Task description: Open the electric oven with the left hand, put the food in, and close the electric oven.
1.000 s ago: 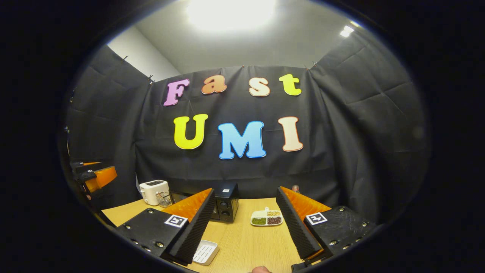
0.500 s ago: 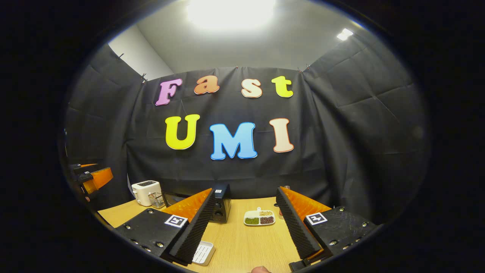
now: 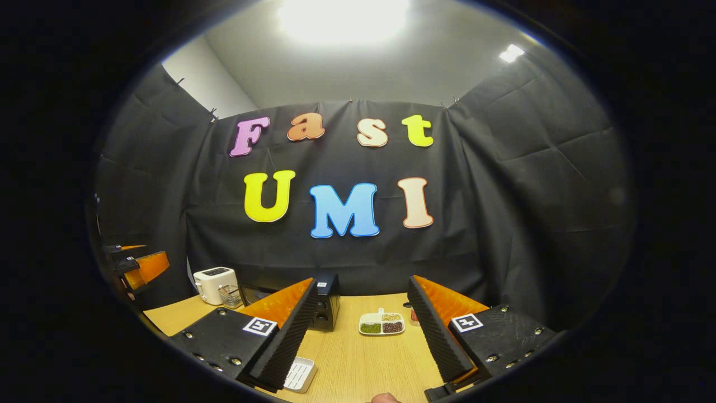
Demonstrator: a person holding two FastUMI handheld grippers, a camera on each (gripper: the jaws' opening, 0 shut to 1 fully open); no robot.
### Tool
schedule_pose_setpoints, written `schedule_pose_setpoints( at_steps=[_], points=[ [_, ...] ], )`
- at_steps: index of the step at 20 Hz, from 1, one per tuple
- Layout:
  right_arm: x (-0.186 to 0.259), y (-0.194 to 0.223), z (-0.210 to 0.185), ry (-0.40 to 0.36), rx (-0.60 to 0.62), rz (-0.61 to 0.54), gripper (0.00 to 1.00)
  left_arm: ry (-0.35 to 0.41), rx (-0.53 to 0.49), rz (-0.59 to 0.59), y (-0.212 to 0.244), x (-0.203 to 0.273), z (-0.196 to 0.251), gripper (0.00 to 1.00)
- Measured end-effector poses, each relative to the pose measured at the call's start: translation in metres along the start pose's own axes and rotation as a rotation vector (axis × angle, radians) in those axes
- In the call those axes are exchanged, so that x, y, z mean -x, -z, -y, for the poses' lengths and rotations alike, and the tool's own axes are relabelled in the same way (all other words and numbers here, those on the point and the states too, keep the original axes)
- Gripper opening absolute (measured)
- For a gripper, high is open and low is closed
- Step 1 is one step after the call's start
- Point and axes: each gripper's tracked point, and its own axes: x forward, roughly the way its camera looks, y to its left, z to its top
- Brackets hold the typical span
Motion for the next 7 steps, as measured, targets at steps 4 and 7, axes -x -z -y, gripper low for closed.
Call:
schedule_pose_setpoints(
  at_steps=[4, 7],
  points=[
    [-0.0009, 0.0009, -0.0046, -0.005, -0.002, -0.001, 0.98, 0.003, 0.006, -0.008, 0.0025, -0.0008, -0.0002, 1.0],
    [-0.0017, 0.0006, -0.0086, -0.009, -0.007, 0.002, 0.98, 0.002, -0.001, -0.009, 0.0025, 0.0006, -0.0003, 1.0]
  ],
)
